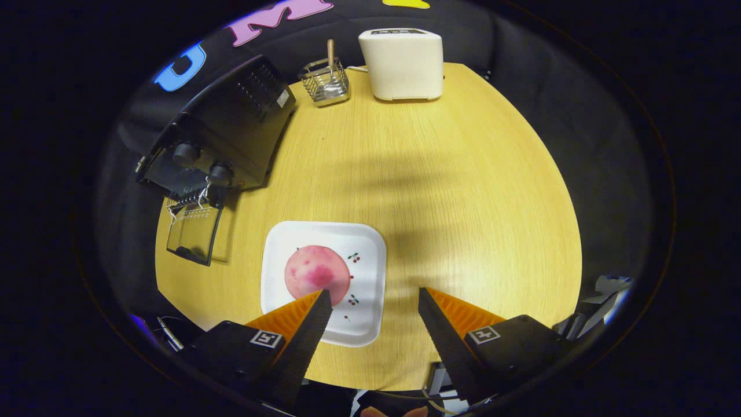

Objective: Open the toaster oven, put the food inside, and close the toaster oven door.

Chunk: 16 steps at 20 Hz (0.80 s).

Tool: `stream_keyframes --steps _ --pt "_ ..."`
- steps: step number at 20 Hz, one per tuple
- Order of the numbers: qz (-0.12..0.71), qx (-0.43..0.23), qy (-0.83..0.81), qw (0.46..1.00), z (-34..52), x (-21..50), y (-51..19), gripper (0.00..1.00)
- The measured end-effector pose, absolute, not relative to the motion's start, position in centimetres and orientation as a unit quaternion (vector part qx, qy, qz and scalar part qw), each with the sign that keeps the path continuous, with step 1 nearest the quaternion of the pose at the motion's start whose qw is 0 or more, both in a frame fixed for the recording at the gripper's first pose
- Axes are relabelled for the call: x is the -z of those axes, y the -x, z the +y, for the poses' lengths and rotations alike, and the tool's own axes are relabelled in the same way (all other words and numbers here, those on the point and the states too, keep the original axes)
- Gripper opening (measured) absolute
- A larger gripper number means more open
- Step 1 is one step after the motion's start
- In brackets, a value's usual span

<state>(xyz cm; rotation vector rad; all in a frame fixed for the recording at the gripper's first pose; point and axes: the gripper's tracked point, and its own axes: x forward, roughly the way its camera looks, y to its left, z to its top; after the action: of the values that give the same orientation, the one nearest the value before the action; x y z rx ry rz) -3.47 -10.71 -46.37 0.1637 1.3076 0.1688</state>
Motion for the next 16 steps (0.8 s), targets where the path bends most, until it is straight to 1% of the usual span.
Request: stream_keyframes --steps 1,2,3,4,5,6,7,9,10,11,12,13,14,16 --pt "0.614 -0.079 -0.077 0.782 -10.7 47.0 3.1 0.99" --pt "0.621 -0.081 -0.079 0.776 -10.6 47.4 3.0 0.93" --pt "0.629 -0.083 -0.081 0.769 -10.5 47.8 3.0 0.90" --pt "0.639 -0.088 -0.083 0.759 -10.2 48.4 3.1 0.80" --pt "0.652 -0.093 -0.086 0.748 -10.0 48.9 3.3 0.74" --pt "0.664 -0.093 -0.089 0.737 -9.8 49.3 3.7 0.60" --pt "0.660 -0.085 -0.095 0.740 -10.1 49.2 2.9 0.55" --pt "0.670 -0.062 -0.118 0.730 -10.5 49.9 3.0 0.27" --pt "0.673 -0.069 -0.135 0.724 -10.5 50.0 2.9 0.12" --pt "0.669 -0.085 -0.150 0.723 -10.3 49.8 2.8 0.12" --pt "0.666 -0.096 -0.160 0.723 -10.6 49.2 3.0 0.08" --pt "0.662 -0.103 -0.170 0.723 -10.5 49.5 3.1 0.07" --pt "0.657 -0.107 -0.184 0.723 -10.5 49.3 2.9 0.05" --pt "0.650 -0.106 -0.236 0.714 -10.4 48.8 3.1 0.05"
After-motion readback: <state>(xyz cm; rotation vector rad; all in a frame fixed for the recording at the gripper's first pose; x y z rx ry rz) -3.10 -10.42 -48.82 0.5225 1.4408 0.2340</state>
